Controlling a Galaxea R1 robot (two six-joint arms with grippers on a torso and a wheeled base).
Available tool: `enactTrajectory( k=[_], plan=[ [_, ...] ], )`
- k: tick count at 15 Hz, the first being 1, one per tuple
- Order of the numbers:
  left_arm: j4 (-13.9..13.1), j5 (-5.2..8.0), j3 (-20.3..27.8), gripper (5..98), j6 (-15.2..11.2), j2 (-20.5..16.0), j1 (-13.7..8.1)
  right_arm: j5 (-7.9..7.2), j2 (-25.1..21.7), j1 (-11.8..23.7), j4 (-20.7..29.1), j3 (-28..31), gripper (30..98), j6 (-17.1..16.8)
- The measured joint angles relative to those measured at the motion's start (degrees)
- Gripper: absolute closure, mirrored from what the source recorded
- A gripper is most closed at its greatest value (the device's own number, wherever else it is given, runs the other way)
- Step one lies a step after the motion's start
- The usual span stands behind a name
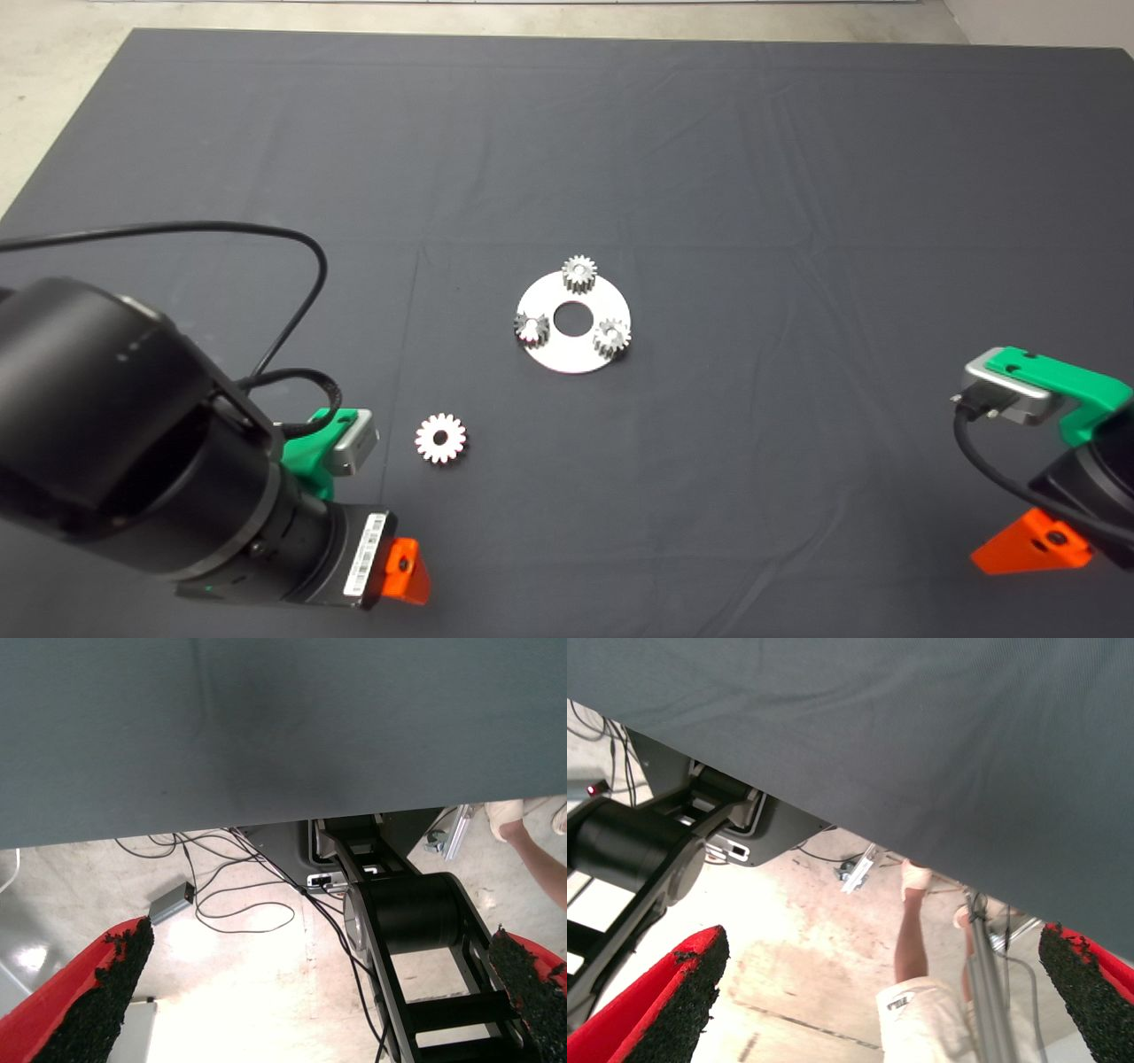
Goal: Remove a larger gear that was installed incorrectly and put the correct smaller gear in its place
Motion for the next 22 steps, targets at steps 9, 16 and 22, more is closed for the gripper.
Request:
enactTrajectory(
  k=[9, 16, 22],
  plan=[
    [0.02, -1.13, 0.09, 6.1, 0.14, 1.18, 0.0, -0.03, -0.52, 0.02, 0.0, 0.94, 31.5, 1.4],
    [0.01, -1.17, 0.09, 6.1, 0.14, 1.18, 0.0, -0.05, -0.66, 0.2, 0.0, 1.13, 31.6, 1.39],
    [0.0, -1.18, 0.11, 6.1, 1.19, 1.18, 0.0, -0.02, -0.65, 0.34, 0.0, 1.18, 31.6, 1.39]
  ],
)
